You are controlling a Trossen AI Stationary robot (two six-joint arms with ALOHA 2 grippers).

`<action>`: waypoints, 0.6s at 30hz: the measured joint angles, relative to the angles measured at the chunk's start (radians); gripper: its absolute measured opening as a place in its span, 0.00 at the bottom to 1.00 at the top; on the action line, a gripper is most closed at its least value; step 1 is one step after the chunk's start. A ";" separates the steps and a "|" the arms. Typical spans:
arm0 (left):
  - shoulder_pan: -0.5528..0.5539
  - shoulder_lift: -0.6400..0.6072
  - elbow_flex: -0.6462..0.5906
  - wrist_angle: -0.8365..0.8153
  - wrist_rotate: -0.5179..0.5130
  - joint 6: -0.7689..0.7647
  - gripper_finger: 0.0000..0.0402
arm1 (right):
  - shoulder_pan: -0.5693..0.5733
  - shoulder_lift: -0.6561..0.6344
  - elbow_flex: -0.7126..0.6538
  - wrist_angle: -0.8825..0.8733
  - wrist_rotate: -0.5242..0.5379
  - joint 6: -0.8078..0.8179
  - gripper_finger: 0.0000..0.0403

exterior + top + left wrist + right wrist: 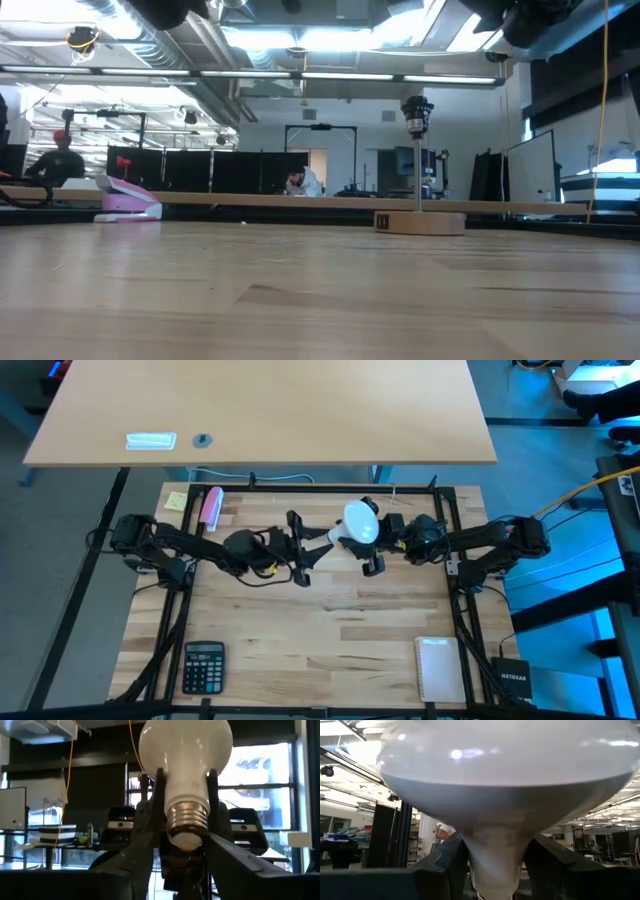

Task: Screw lightbulb
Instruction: Insert the white lightbulb into the lamp

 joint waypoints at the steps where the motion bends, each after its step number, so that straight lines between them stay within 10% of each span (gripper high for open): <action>1: 0.002 -0.019 0.000 -0.033 0.000 0.000 0.46 | 0.000 -0.009 0.000 -0.011 0.000 0.000 0.41; 10: 0.027 -0.201 0.000 -0.536 -0.021 -0.061 0.59 | -0.050 -0.235 0.000 -0.354 -0.018 -0.053 0.41; 18: 0.117 -0.086 0.002 -0.685 -0.043 -0.253 0.56 | -0.134 -0.548 0.000 -0.961 0.110 -0.131 0.41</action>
